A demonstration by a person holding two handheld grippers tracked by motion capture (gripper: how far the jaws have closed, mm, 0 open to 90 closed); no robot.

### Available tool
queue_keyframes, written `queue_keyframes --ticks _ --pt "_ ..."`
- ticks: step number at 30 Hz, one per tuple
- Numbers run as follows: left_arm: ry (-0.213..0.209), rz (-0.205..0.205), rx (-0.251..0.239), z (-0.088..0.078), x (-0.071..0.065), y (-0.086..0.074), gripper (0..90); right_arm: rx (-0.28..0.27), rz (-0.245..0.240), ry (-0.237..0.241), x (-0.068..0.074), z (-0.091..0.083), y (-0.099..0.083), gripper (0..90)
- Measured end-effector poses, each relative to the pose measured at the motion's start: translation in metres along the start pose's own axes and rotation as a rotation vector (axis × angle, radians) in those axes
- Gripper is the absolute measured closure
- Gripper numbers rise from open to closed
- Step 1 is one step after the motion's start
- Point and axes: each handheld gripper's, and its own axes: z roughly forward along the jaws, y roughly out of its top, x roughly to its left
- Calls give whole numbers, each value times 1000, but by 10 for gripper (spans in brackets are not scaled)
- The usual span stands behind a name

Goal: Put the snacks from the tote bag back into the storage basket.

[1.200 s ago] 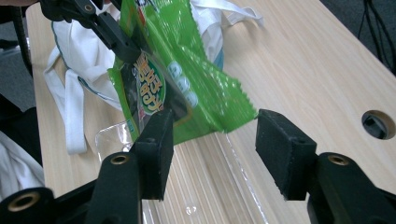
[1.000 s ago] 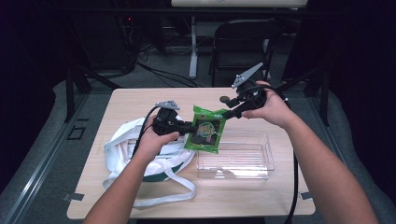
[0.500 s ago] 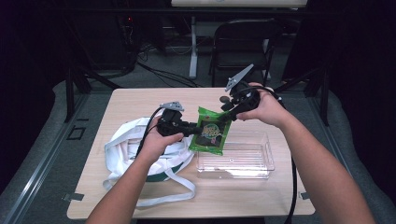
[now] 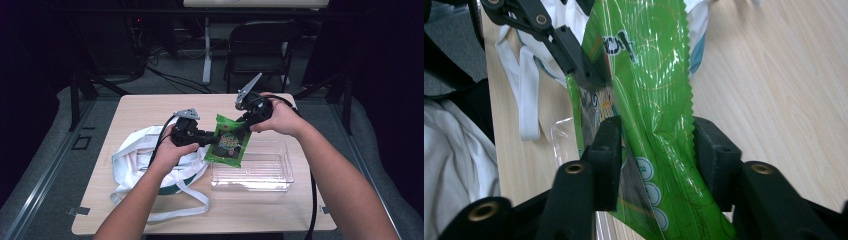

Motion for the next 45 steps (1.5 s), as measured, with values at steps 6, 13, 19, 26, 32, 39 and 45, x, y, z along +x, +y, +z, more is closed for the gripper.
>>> queue_keyframes --ticks 6,13,19,26,32,39,45 --pt "4 -2 8 1 0 -1 737 20 -11 16 -1 0 1 691" --pt "5 -11 17 4 0 -2 723 17 -21 32 -1 -2 0 736" --pt "11 -23 23 7 1 -2 690 34 -35 46 -1 -2 -1 761" --pt "16 -30 8 3 1 -2 626 61 -52 40 -4 -3 -2 766" --pt "16 -29 -7 -2 0 -5 582 77 -69 24 -5 -5 -4 767" --pt "23 -34 -39 -12 -3 -12 561 121 -83 -16 -9 0 -10 767" --pt "31 -40 -71 -22 -6 -21 558 161 -103 -41 -15 12 -17 767"
